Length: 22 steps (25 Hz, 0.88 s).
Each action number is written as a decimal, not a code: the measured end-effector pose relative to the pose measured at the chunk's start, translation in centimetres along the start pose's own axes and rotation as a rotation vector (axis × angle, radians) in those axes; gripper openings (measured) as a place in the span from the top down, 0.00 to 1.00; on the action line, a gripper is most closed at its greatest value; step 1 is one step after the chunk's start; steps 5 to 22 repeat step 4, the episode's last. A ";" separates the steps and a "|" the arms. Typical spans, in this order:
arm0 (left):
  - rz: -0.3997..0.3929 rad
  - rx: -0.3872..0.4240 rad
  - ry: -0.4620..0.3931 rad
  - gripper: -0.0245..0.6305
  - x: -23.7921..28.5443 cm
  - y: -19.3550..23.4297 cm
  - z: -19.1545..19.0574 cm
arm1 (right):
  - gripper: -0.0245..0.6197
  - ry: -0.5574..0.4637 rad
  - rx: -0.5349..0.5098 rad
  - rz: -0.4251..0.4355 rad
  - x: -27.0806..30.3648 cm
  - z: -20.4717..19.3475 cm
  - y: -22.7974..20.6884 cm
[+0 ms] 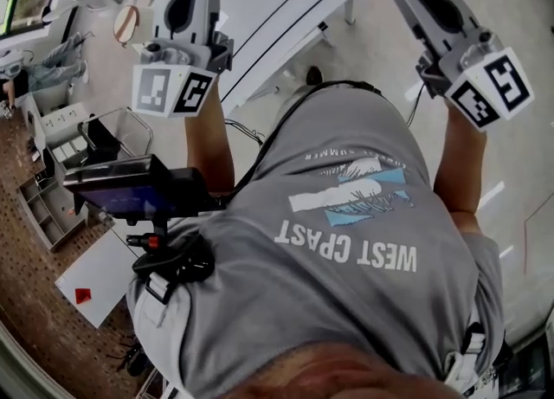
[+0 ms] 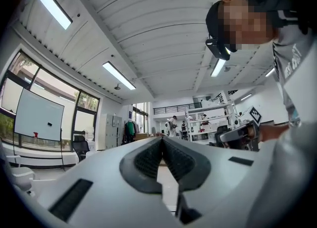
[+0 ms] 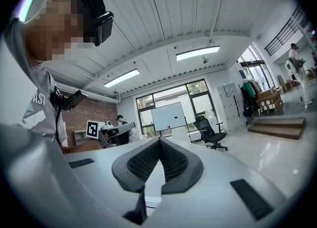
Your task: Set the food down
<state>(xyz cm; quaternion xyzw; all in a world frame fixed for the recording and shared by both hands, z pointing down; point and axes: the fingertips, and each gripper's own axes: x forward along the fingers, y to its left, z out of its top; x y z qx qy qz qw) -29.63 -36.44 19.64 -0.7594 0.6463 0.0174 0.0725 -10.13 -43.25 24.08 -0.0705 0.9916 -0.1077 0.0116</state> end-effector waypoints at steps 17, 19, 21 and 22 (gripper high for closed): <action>0.031 -0.011 0.017 0.95 0.9 0.6 1.1 | 0.95 0.029 0.017 0.022 0.9 1.4 -1.3; 0.031 -0.011 0.017 0.95 0.9 0.6 1.1 | 0.95 0.029 0.017 0.022 0.9 1.4 -1.3; 0.031 -0.011 0.017 0.95 0.9 0.6 1.1 | 0.95 0.029 0.017 0.022 0.9 1.4 -1.3; 0.031 -0.011 0.017 0.95 0.9 0.6 1.1 | 0.95 0.029 0.017 0.022 0.9 1.4 -1.3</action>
